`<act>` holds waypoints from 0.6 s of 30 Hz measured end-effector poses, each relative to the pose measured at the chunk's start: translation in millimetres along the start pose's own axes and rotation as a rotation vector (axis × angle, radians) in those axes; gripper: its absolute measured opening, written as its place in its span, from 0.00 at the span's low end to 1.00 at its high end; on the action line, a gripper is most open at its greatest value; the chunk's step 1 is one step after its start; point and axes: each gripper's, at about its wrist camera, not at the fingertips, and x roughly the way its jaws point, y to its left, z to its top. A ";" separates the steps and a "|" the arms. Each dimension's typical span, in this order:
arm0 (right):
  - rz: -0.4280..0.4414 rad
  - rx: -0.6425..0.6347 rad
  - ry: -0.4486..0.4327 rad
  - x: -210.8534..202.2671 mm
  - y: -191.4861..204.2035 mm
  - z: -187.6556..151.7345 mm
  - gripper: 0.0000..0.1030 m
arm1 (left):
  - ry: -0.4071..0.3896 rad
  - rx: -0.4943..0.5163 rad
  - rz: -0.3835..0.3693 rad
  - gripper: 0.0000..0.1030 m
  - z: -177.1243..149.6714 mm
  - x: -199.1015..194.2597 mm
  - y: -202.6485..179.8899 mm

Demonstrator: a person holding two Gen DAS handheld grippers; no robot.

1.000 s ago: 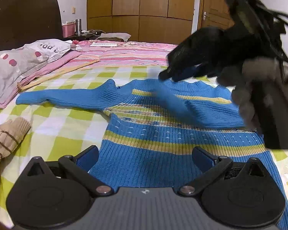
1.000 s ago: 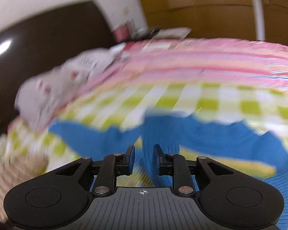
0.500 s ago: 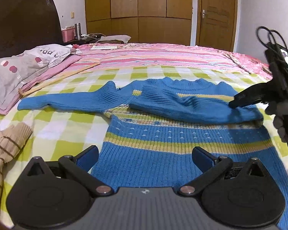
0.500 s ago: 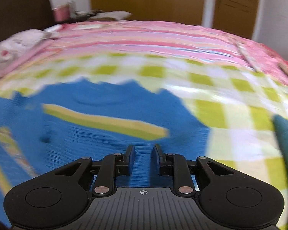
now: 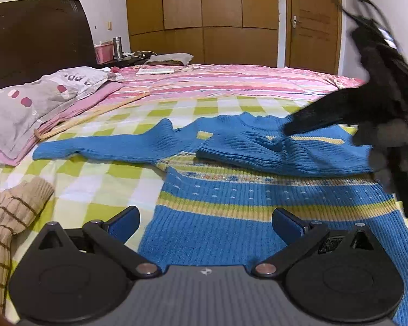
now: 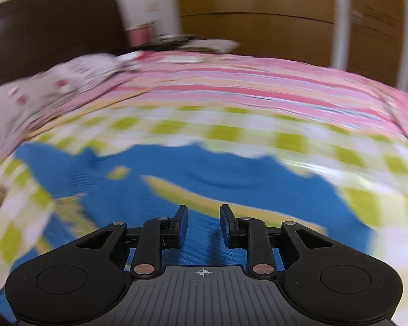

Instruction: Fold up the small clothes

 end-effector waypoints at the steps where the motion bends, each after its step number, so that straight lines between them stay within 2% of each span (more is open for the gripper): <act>1: 0.039 -0.022 0.002 3.0 9.0 1.7 0.25 | -0.002 -0.005 0.002 1.00 0.4 -0.4 1.8; 4: 0.141 -0.111 0.028 11.3 36.4 1.2 0.25 | -0.009 -0.026 0.004 1.00 1.7 -1.4 8.1; 6: 0.156 -0.179 0.059 21.7 51.5 -0.9 0.27 | -0.014 -0.042 0.001 1.00 2.7 -2.5 12.4; 9: 0.151 -0.204 0.113 36.5 61.8 -4.4 0.29 | -0.020 -0.049 0.002 1.00 3.1 -4.2 15.0; 10: 0.140 -0.212 0.110 37.9 65.2 -4.7 0.28 | -0.023 -0.047 0.004 1.00 3.2 -4.7 15.1; 12: 0.143 -0.198 0.097 34.8 68.6 -2.5 0.11 | -0.026 -0.046 0.003 1.00 3.3 -5.1 14.8; 16: 0.188 -0.169 0.071 30.3 70.4 -0.3 0.09 | -0.027 -0.047 0.002 1.00 3.4 -6.0 14.3; 18: 0.194 -0.162 0.094 36.2 70.3 -1.5 0.09 | -0.027 -0.044 0.002 1.00 3.4 -6.1 13.9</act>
